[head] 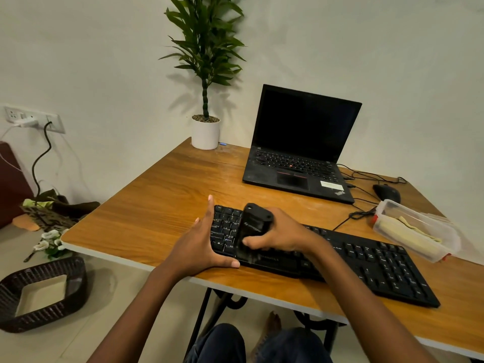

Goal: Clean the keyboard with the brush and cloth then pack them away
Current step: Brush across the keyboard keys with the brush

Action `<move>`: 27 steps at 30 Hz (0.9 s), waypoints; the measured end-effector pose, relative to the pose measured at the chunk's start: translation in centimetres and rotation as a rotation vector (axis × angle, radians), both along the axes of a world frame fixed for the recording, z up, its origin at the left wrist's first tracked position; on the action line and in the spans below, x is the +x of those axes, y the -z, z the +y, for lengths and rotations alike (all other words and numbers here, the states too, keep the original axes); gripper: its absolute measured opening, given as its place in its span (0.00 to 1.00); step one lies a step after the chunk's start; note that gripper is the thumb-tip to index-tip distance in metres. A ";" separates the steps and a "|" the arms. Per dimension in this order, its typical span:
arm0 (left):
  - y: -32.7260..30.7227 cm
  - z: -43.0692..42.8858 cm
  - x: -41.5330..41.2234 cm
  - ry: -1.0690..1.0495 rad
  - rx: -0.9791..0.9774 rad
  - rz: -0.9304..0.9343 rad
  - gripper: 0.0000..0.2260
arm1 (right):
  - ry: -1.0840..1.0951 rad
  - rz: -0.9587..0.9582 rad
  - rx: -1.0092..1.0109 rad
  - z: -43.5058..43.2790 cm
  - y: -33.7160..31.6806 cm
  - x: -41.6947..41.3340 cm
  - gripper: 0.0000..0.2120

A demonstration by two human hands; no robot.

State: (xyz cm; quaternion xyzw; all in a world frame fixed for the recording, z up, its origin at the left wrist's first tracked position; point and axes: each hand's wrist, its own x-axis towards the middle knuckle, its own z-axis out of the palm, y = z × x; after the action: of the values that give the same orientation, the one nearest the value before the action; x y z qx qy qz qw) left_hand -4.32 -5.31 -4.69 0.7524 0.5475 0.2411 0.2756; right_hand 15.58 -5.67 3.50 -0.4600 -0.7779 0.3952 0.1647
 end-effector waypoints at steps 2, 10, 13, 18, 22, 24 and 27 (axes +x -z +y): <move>0.1 0.0 0.0 0.009 -0.005 -0.005 0.63 | -0.028 0.012 0.031 0.4 0.1 -1.0 0.12; -0.2 -0.1 0.2 -0.002 -0.014 0.001 0.62 | -0.137 -0.071 0.024 1.6 -1.2 -0.3 0.11; -0.2 -0.1 0.2 0.008 -0.011 0.010 0.62 | -0.139 -0.090 0.021 1.9 -1.1 -0.7 0.11; 0.1 0.1 0.2 0.006 0.000 -0.004 0.63 | -0.212 -0.132 0.045 2.2 -1.1 -0.6 0.10; 0.2 0.1 0.1 0.006 -0.006 0.004 0.62 | -0.176 -0.112 0.089 2.2 -0.7 0.0 0.11; 0.2 0.0 0.1 0.002 -0.005 0.022 0.62 | -0.189 -0.192 -0.009 2.1 -1.2 1.4 0.10; 0.1 0.0 0.2 -0.013 -0.012 0.041 0.62 | -0.157 -0.407 -0.173 2.2 -3.1 4.5 0.07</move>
State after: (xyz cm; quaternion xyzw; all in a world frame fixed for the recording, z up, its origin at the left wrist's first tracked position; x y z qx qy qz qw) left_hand -4.09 -5.31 -4.82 0.7520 0.5593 0.2241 0.2672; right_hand 20.06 -3.49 6.60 -0.4808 -0.7916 0.3712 -0.0670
